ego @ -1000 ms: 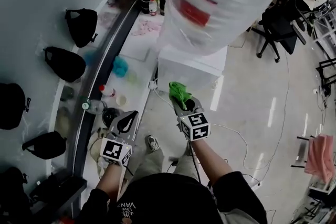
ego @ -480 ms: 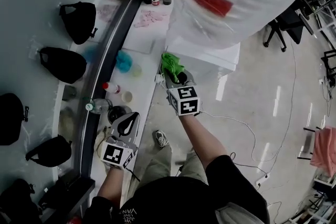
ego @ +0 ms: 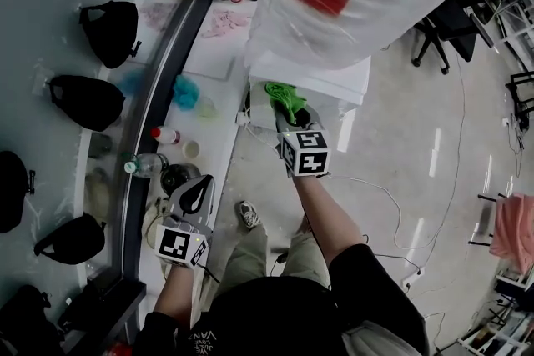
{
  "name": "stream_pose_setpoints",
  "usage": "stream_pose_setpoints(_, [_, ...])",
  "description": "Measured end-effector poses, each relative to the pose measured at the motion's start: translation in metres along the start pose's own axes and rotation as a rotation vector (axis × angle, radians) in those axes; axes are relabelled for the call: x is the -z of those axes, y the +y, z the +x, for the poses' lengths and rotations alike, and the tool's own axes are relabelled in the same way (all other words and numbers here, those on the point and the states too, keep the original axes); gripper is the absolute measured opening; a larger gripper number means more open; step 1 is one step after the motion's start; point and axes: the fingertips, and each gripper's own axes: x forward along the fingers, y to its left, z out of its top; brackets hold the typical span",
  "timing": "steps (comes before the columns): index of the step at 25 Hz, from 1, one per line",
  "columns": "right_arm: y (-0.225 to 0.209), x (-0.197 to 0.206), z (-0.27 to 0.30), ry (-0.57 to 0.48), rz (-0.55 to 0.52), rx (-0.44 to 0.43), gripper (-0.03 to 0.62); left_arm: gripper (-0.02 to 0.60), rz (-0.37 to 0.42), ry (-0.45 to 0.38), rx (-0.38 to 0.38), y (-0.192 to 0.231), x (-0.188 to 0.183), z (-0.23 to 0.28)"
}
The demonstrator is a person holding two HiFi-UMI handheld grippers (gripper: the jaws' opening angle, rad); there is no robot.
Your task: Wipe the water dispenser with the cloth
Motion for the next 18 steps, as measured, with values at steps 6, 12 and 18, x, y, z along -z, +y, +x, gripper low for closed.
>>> stream_pose_setpoints(6, [-0.069,0.018,-0.045,0.014,0.033,0.108,0.118,0.002,0.003,0.003,0.067,-0.037,0.001,0.025])
stream_pose_setpoints(12, [-0.132,0.031,-0.090,0.022,0.059,0.211,0.120,0.002,0.013,0.013,0.136,-0.076,0.003,0.046])
stream_pose_setpoints(18, [-0.169,0.037,-0.119,0.015,0.084,0.286,0.120,0.002,0.015,0.015,0.178,-0.101,0.002,0.057])
